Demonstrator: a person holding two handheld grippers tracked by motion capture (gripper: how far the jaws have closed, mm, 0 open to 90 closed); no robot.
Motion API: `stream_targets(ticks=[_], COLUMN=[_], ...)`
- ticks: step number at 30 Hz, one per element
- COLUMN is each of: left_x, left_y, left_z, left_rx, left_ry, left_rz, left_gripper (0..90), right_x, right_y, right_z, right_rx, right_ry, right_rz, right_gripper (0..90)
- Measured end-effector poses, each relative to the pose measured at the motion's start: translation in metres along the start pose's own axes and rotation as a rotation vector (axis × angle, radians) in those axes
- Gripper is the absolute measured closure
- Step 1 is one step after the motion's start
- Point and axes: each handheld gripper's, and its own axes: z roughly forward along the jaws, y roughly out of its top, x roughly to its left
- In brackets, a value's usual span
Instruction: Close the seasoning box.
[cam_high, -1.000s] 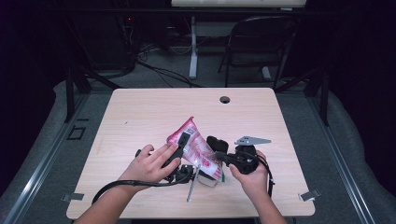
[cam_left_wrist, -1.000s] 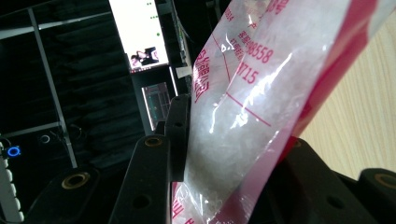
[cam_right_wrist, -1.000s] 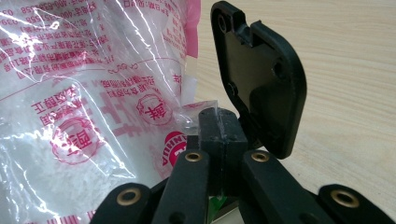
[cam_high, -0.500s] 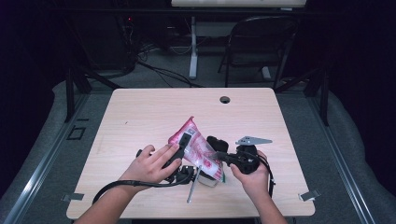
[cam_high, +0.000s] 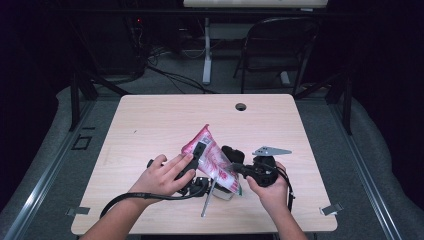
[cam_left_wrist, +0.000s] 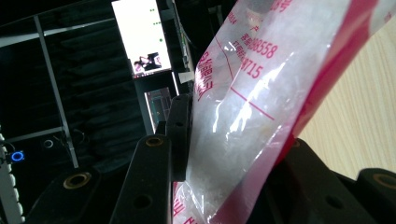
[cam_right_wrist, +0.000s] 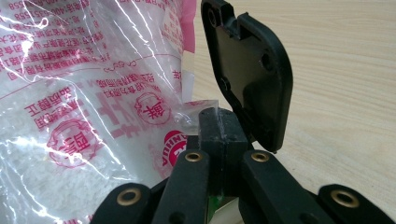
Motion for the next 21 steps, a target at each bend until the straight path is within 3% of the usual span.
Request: stream_targets(ticks=[16, 21], left_x=[0.0002, 0.0009], left_y=[-0.0015, -0.0007], left_z=[0.0001, -0.0009], left_rx=[-0.003, 0.004], left_ry=[-0.018, -0.021], left_rz=[-0.018, -0.002], left_gripper=[68.1, 70.8], right_x=[0.0001, 0.0], right_y=[0.0003, 0.0], right_z=[-0.0009, -0.0006], right_rx=[-0.004, -0.009], right_ry=[-0.004, -0.004], right_rz=[-0.001, 0.003], right_gripper=[90.0, 90.0])
